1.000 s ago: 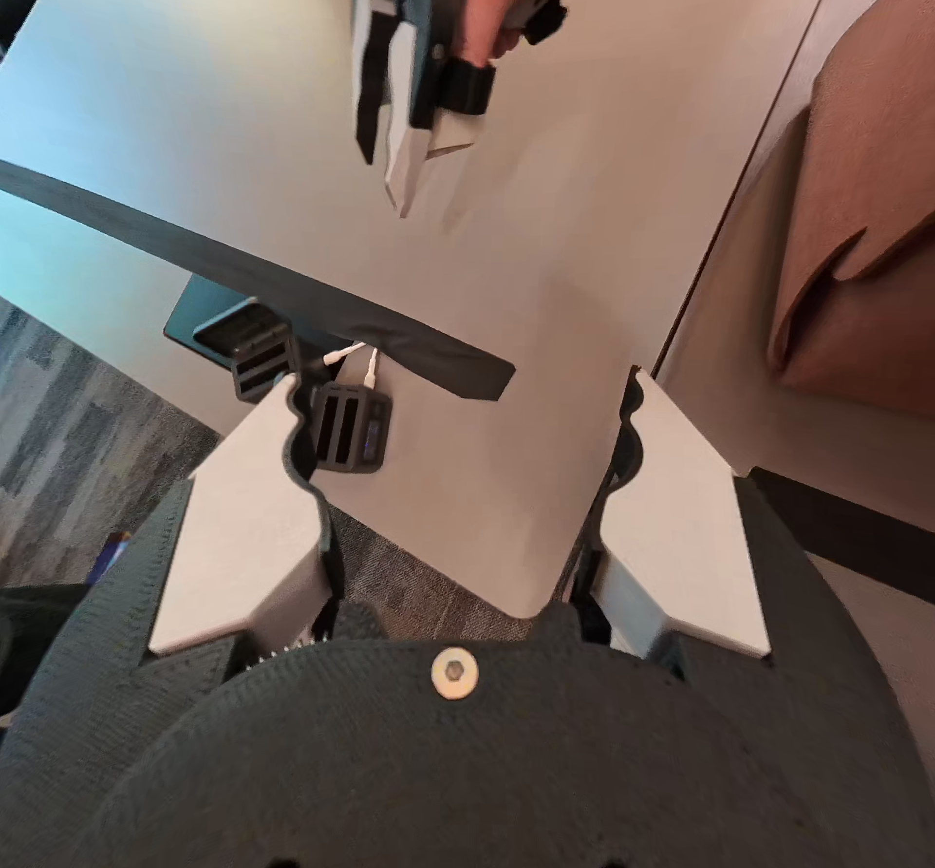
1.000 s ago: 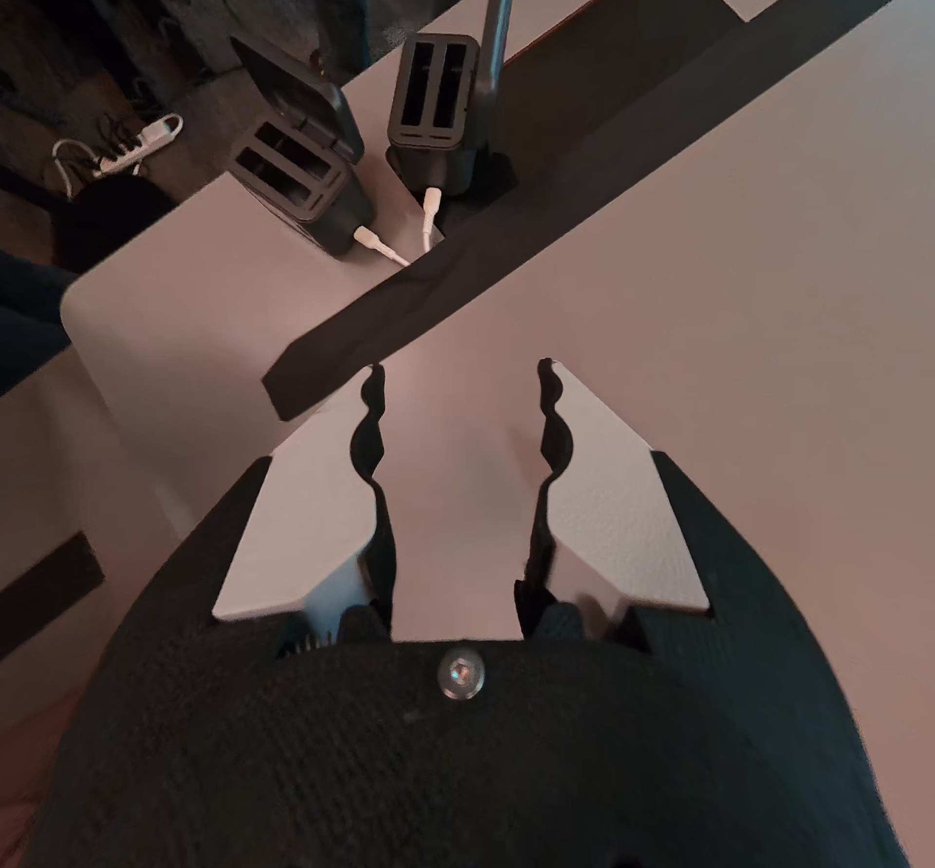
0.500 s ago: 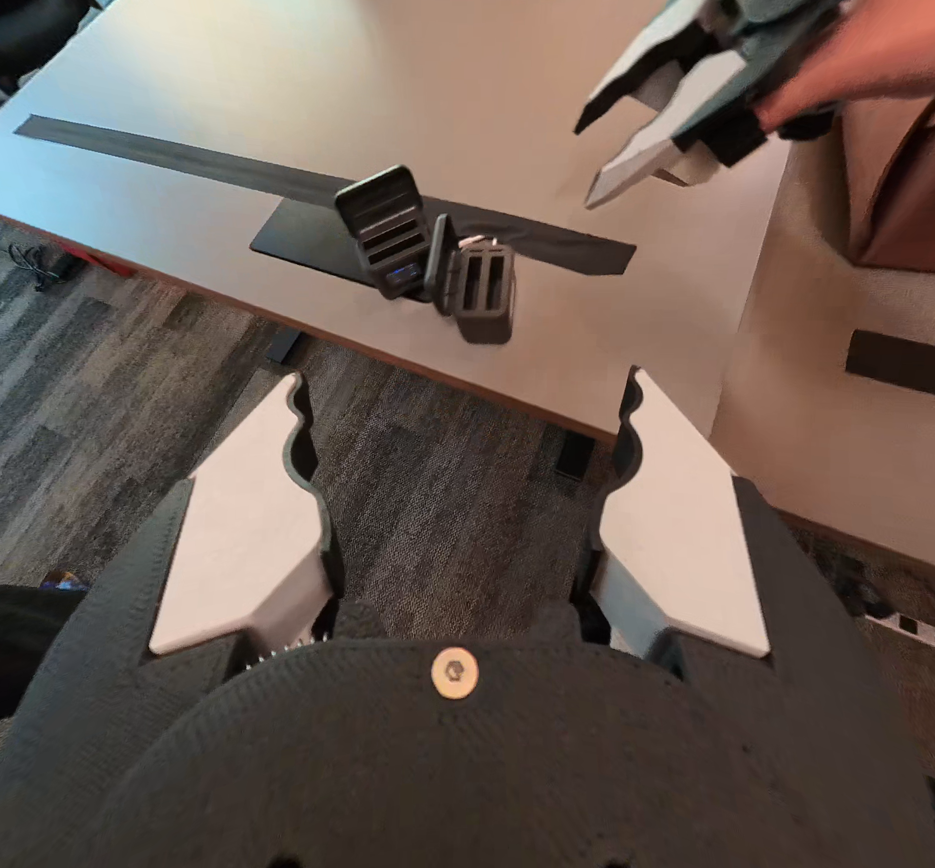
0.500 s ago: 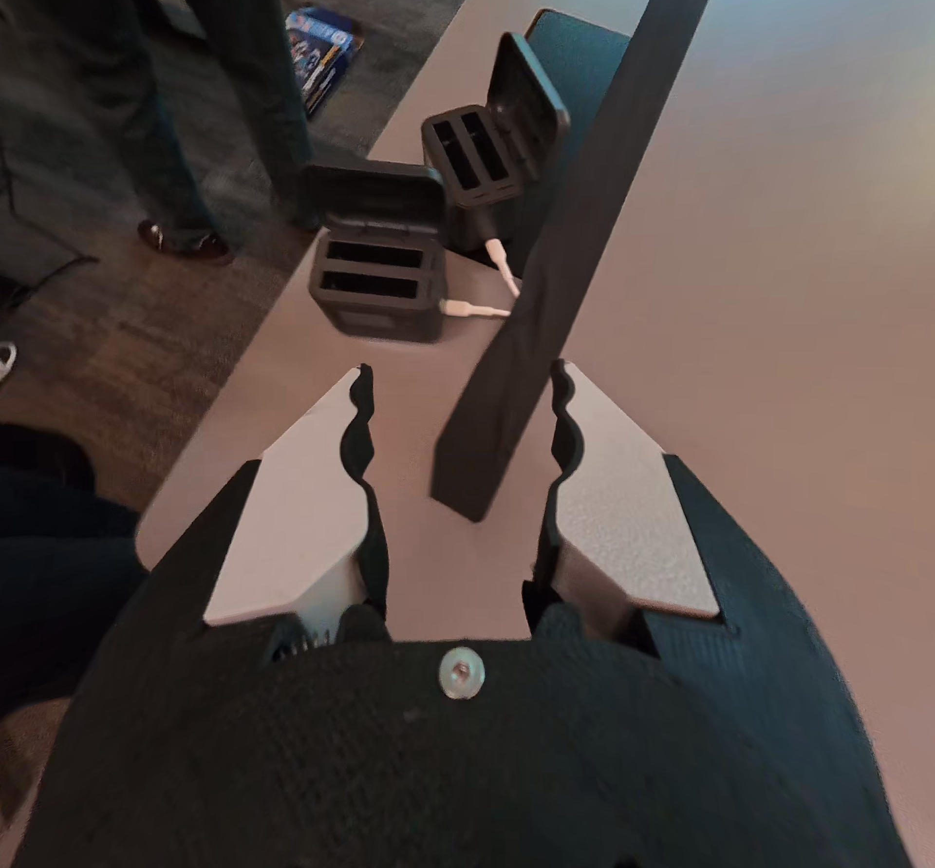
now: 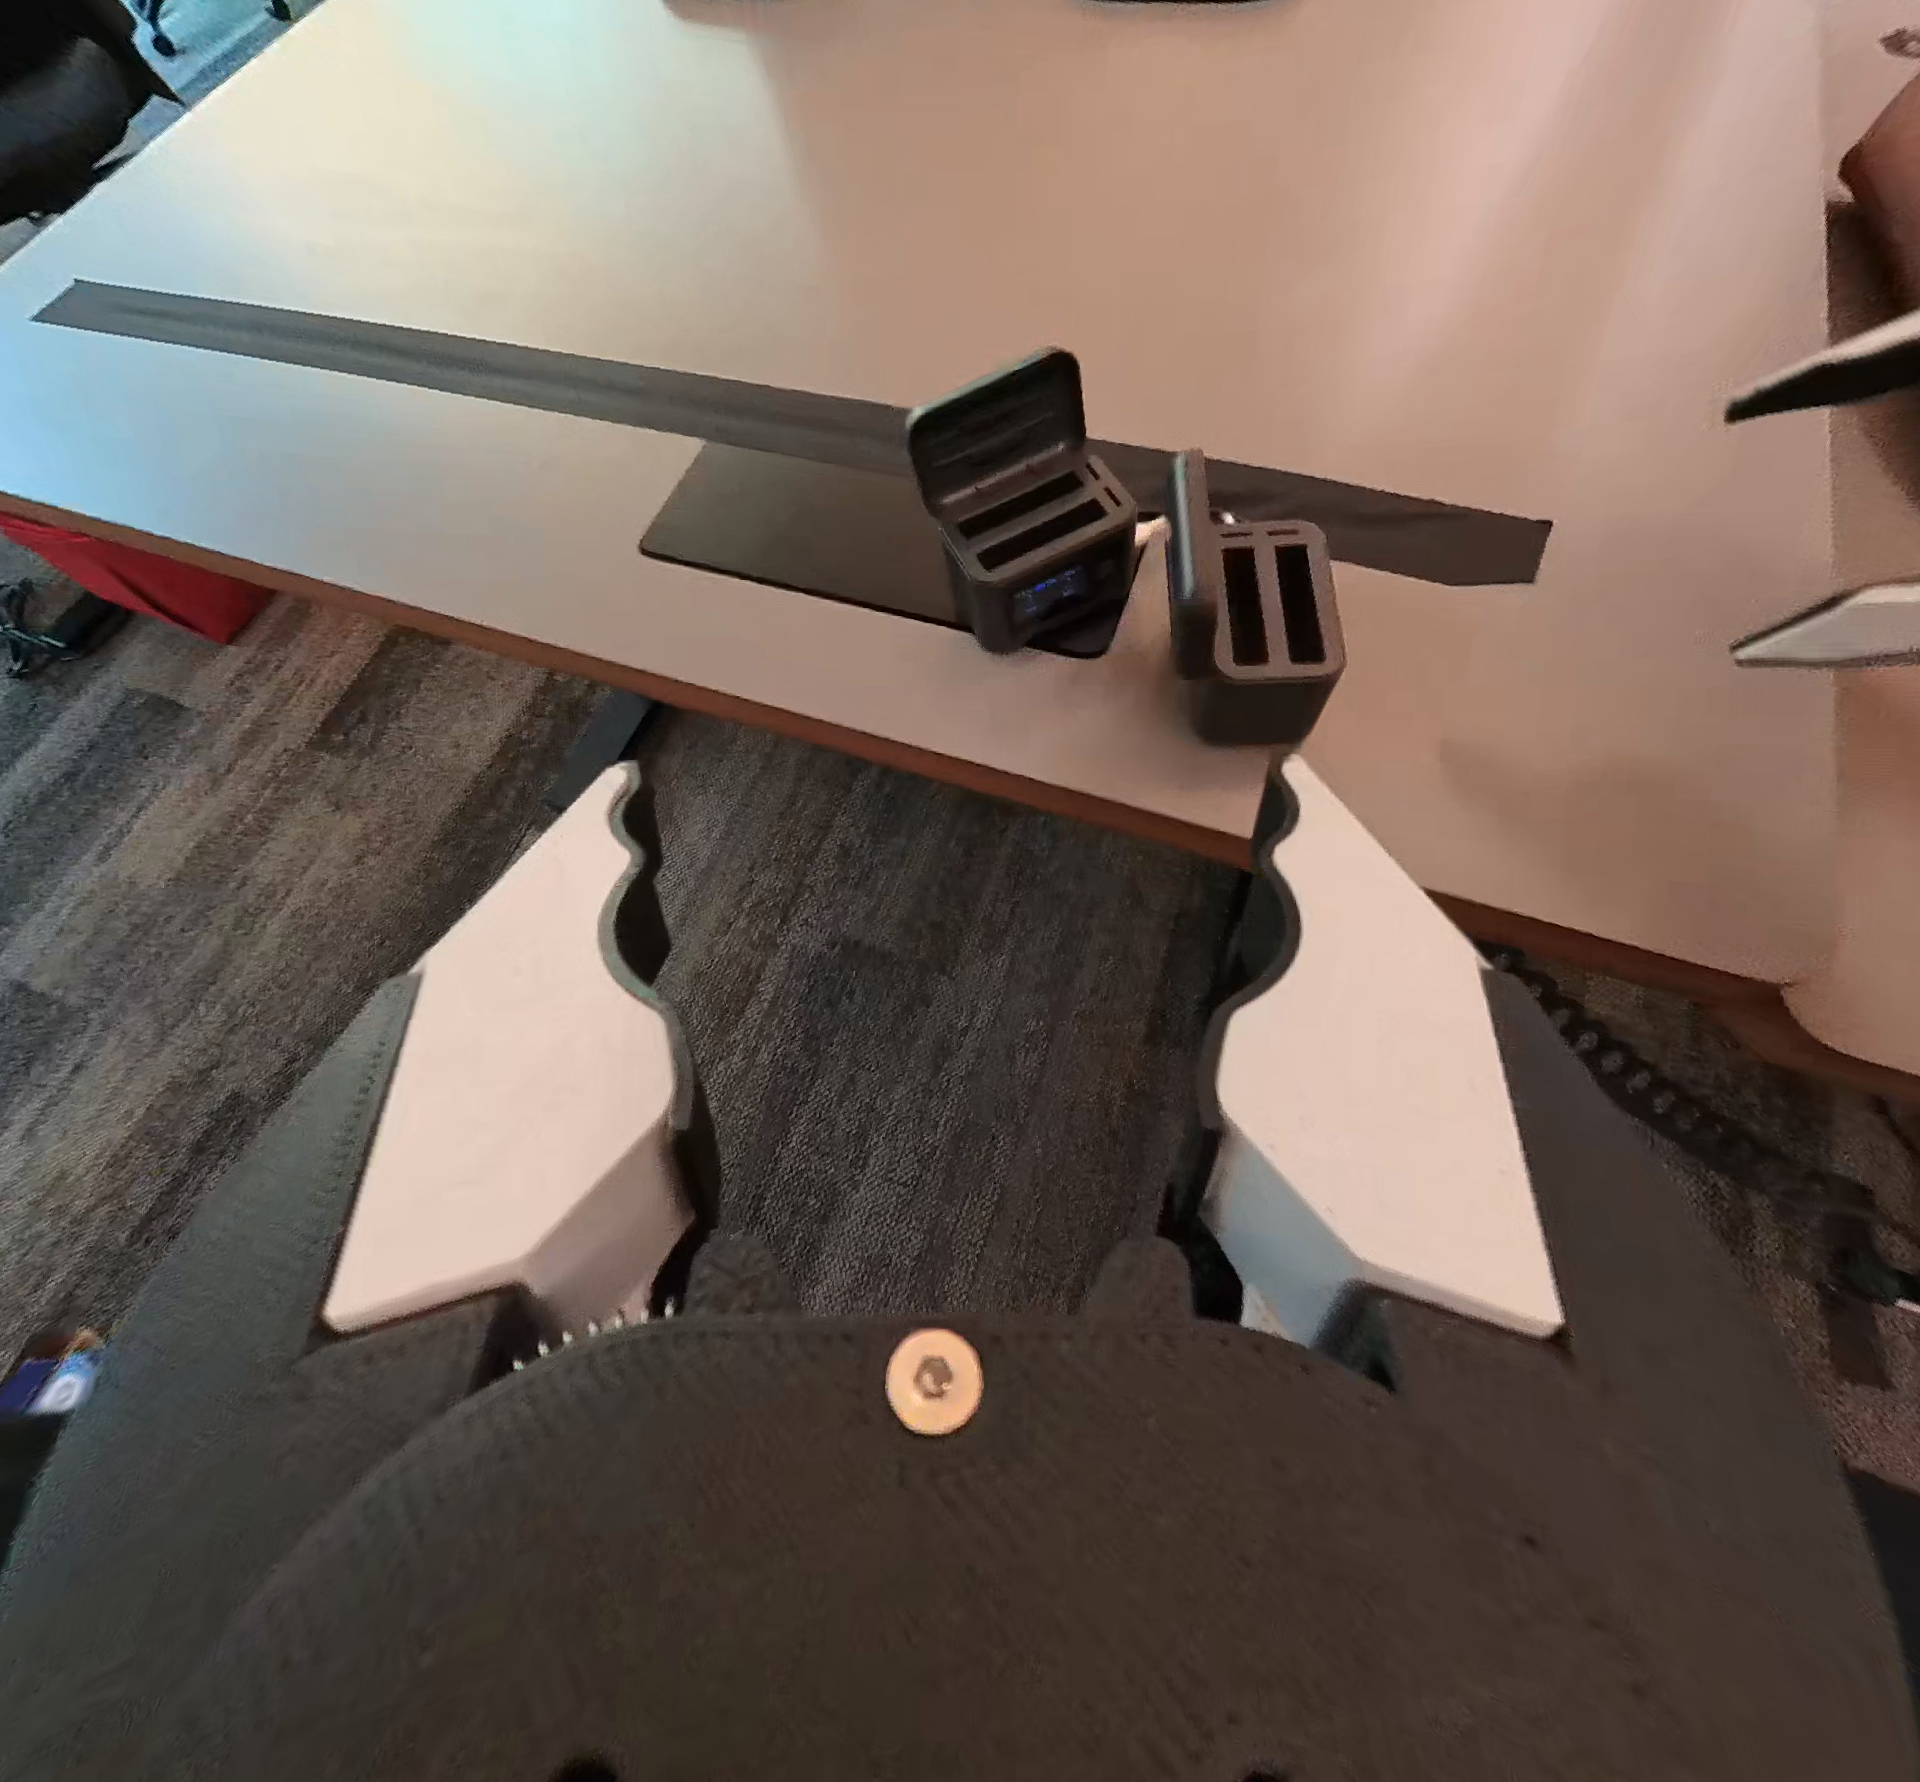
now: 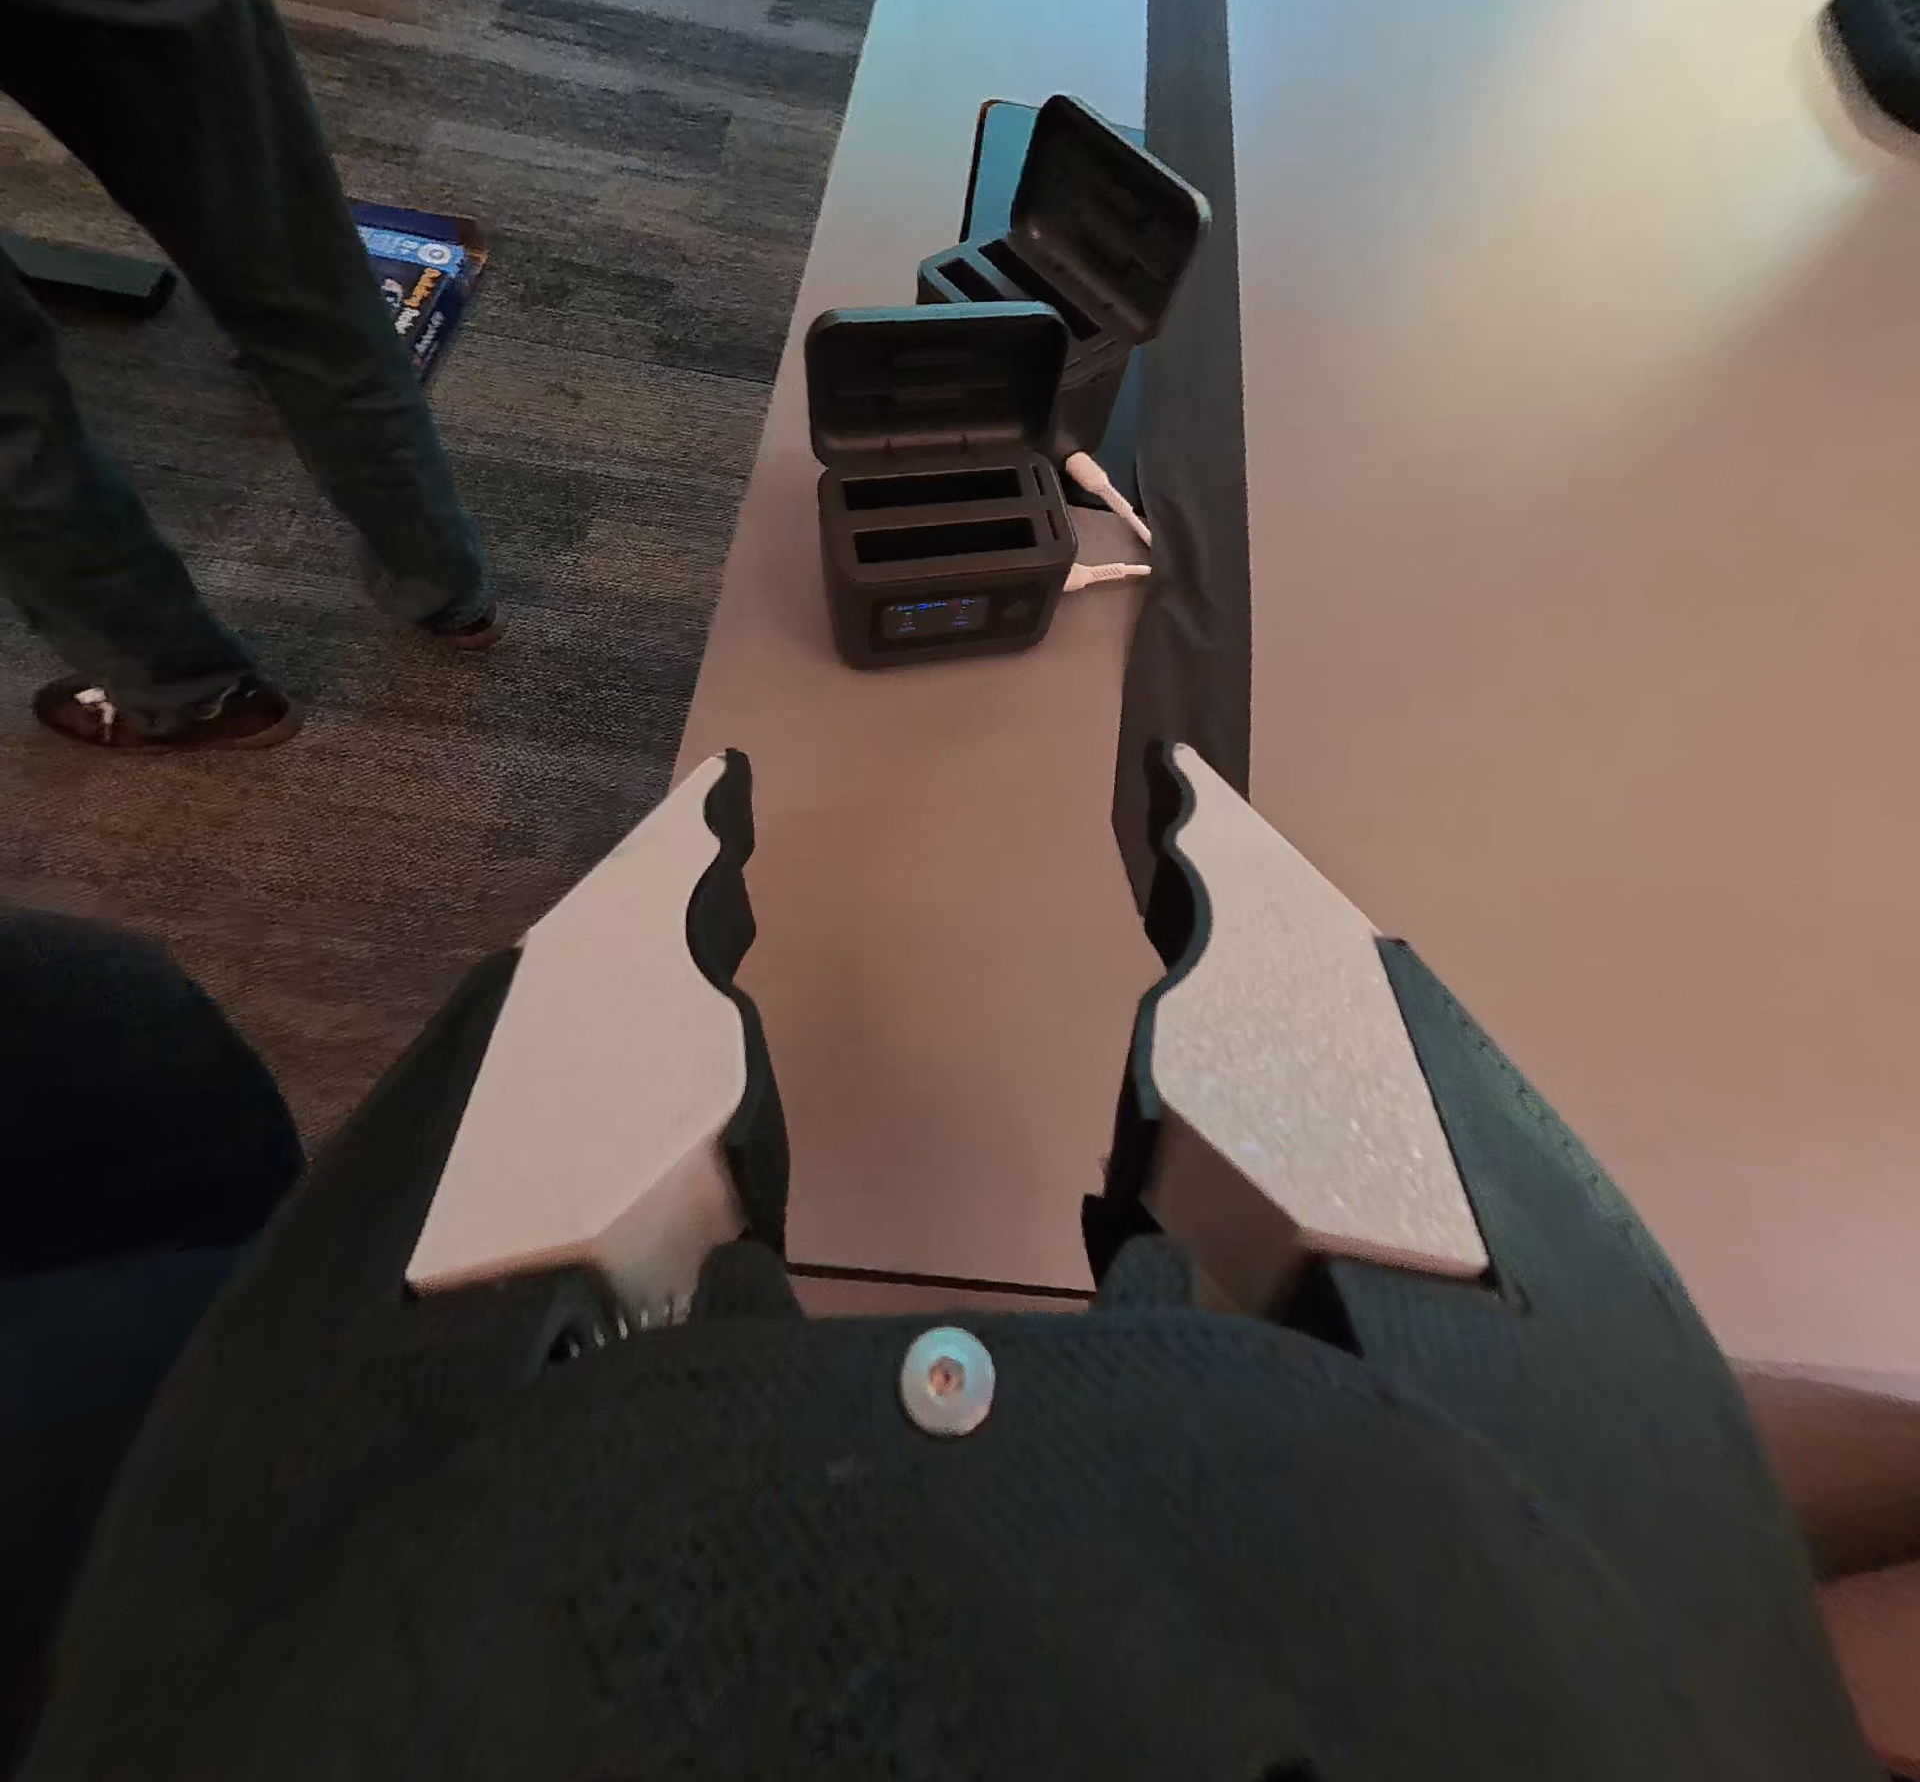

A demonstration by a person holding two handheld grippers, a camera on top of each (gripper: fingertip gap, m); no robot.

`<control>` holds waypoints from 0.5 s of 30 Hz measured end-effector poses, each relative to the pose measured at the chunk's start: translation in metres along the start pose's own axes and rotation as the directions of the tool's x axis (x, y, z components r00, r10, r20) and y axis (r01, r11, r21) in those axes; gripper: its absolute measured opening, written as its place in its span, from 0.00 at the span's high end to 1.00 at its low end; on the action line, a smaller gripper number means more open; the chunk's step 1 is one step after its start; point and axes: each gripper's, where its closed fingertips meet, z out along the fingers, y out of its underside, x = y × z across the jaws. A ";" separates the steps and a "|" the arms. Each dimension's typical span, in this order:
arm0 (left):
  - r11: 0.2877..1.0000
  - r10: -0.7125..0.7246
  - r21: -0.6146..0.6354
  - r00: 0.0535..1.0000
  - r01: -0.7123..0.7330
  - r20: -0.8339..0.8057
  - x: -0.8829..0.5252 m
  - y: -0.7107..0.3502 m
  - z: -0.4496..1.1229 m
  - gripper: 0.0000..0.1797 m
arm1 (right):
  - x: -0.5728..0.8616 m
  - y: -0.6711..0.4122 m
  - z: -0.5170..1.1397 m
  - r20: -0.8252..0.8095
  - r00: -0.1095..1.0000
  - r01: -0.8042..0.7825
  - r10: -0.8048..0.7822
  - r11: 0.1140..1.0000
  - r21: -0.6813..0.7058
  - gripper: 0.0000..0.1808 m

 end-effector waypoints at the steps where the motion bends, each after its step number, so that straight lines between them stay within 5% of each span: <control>1: 1.000 -0.006 0.006 1.000 0.006 -0.010 -0.004 -0.002 0.005 0.37 | 0.000 0.001 0.001 -0.016 1.000 -0.003 0.003 1.000 -0.003 0.57; 15: 0.984 0.170 0.041 0.854 -0.172 -0.491 0.017 -0.006 0.101 0.44 | -0.012 -0.025 0.023 -0.296 0.903 -0.297 0.313 0.950 0.099 0.59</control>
